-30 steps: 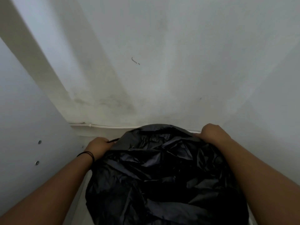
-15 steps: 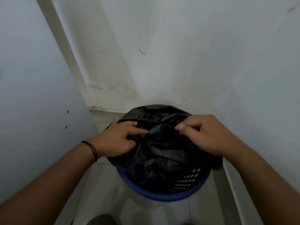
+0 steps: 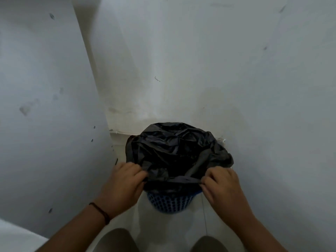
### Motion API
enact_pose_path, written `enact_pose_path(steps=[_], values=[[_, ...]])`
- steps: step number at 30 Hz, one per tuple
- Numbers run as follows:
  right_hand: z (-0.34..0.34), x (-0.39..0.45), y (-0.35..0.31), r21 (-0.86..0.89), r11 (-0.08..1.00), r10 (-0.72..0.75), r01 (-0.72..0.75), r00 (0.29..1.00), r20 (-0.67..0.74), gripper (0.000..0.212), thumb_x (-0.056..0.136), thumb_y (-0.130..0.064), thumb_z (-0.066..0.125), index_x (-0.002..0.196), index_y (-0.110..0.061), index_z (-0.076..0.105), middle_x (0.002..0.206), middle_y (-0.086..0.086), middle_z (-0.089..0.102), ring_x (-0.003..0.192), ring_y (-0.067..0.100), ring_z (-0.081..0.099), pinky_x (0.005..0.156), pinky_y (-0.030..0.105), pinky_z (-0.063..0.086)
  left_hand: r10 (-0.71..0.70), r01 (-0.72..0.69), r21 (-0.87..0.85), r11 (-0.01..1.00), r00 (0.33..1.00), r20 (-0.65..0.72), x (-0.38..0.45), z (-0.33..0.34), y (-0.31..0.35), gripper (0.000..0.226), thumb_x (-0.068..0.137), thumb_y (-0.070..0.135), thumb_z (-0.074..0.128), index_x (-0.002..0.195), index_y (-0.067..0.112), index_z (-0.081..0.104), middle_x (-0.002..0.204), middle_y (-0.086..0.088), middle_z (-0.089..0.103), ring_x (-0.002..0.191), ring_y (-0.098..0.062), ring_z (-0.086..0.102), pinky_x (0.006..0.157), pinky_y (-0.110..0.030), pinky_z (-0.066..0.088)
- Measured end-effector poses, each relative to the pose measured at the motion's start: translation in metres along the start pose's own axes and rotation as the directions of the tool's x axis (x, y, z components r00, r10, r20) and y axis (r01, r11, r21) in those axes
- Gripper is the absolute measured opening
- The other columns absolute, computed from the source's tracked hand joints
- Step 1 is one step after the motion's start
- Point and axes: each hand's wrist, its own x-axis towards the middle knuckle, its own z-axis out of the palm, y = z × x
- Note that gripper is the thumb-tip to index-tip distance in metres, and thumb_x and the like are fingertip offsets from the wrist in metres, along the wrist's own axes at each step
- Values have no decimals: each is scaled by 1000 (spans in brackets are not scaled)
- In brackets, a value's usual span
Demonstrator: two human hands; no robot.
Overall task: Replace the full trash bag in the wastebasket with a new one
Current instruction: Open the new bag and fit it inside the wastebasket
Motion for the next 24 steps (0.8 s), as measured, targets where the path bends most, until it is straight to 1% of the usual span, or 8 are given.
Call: enact_pose_path(steps=[6, 10, 13, 14, 16, 18, 20, 24], values=[[22, -44, -3, -115, 989, 106, -94, 989, 102, 18, 67, -14, 78, 68, -19, 60, 66, 2, 54, 59, 24, 56, 64, 31, 25, -157, 159, -33, 987, 986, 54, -37, 46, 25, 20, 79, 25, 46, 74, 26, 65, 71, 7, 60, 66, -16, 61, 75, -25, 29], [40, -53, -4, -73, 971, 238, -228, 948, 213, 25, 58, -11, 83, 66, -20, 61, 68, 0, 59, 63, 23, 62, 66, 32, 43, -259, 293, -126, 948, 937, 236, -44, 76, 32, 18, 77, 15, 62, 91, 26, 67, 90, 6, 65, 85, -19, 64, 81, -32, 41], [61, -52, 3, 79, 919, 334, -386, 869, 365, 12, 79, -9, 67, 89, -15, 68, 117, 2, 63, 104, 22, 61, 81, 28, 45, -308, 441, -314, 841, 867, 393, -42, 95, 29, 37, 91, 17, 47, 126, 24, 55, 131, 11, 52, 123, -13, 48, 106, -25, 28], [69, -51, 7, 189, 865, 359, -464, 837, 413, 20, 87, -7, 57, 103, -12, 68, 137, 1, 51, 119, 20, 53, 91, 25, 40, -333, 486, -380, 787, 853, 401, -39, 96, 27, 35, 90, 13, 48, 121, 21, 60, 128, 7, 57, 118, -14, 52, 100, -19, 32], [77, -45, 12, 360, 650, 494, -669, 732, 469, 28, 89, 0, 49, 111, -6, 65, 143, 5, 45, 123, 22, 51, 93, 21, 37, -486, 541, -450, 711, 840, 242, -31, 90, 20, 26, 83, 2, 54, 87, 23, 68, 97, -1, 69, 90, -18, 62, 77, -21, 44], [72, -31, 23, 438, 430, 756, -790, 580, 303, 20, 88, 0, 48, 99, -3, 65, 118, 18, 62, 101, 30, 59, 80, 29, 41, -683, 591, -560, 581, 728, 61, -19, 80, 7, 33, 82, -3, 55, 72, 29, 57, 80, 3, 62, 73, -14, 58, 63, -21, 41], [64, -11, 36, 565, 269, 887, -780, 429, 169, 15, 92, -11, 47, 95, -9, 62, 106, 15, 64, 90, 27, 56, 75, 31, 39, -788, 560, -705, 436, 615, 2, -1, 74, -8, 23, 87, 0, 52, 80, 21, 59, 86, 0, 61, 77, -13, 58, 65, -17, 39], [52, 35, 46, 844, -133, 764, -520, 488, 421, 31, 99, -30, 41, 128, -27, 49, 118, -11, 51, 112, 8, 46, 91, 24, 34, -830, 455, -879, 145, 540, 143, 48, 69, -33, 22, 93, 8, 46, 103, 18, 63, 103, 3, 64, 98, -15, 57, 81, -20, 44]])
